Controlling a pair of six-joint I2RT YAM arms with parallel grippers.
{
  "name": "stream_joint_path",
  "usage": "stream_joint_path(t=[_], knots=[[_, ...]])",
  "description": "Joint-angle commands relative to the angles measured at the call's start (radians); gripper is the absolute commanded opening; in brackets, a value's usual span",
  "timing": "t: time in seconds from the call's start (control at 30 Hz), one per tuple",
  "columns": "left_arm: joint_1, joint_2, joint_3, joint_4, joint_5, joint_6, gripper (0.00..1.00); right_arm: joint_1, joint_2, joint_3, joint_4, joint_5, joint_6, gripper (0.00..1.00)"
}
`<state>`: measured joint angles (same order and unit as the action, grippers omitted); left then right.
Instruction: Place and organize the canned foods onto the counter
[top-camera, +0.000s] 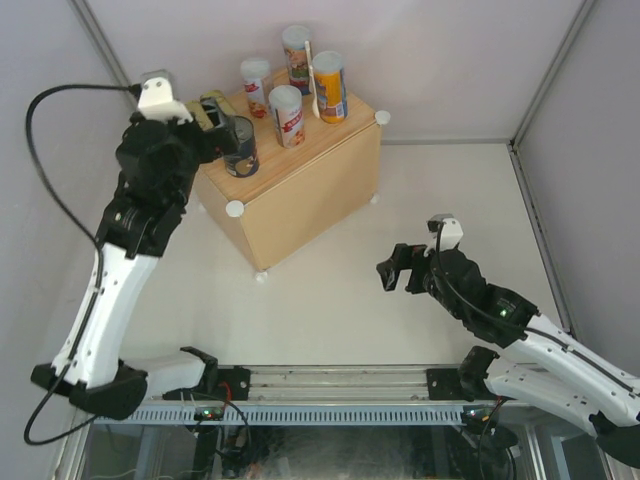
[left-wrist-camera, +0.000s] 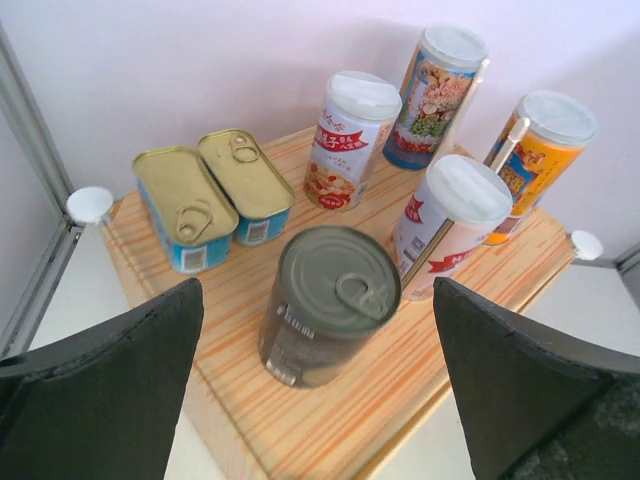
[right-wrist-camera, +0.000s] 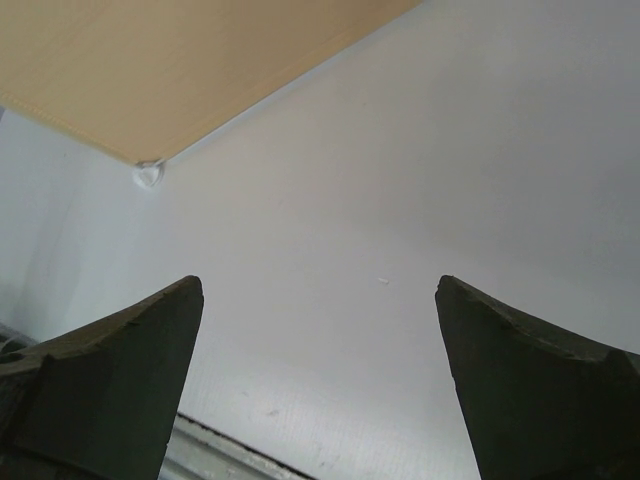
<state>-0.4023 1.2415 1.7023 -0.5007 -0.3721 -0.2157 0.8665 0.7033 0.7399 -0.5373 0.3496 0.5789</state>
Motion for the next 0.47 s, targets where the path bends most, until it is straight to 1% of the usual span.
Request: stream_joint_path(t=[0.0,0.07,0.2,0.33,0.43], knots=[[-0.034,-0.185,-0.162,0.12,-0.06,-0.069,0.99,0.008,0.028,0.032,0.072,0.209,-0.043,1.0],[-0.073,-0.27,-0.287,0.157,-0.118,-0.075,0.99,0.006,0.042,0.033,0.073,0.286,-0.037,1.0],[-0.202,-0.444,-0.542,0.23,-0.216,-0.094,0.99,0.005,0.048,0.032,0.047,0.4,-0.021,1.0],[-0.373,-0.572,-0.764,0.296,-0.366,-0.114,1.0,-0.007,0.032,0.022,0.012,0.437,-0.012,1.0],[-0.513,-0.603,-0.866,0.32,-0.476,-0.131,1.0,-0.015,-0.009,-0.009,0.04,0.441,-0.011,1.0]])
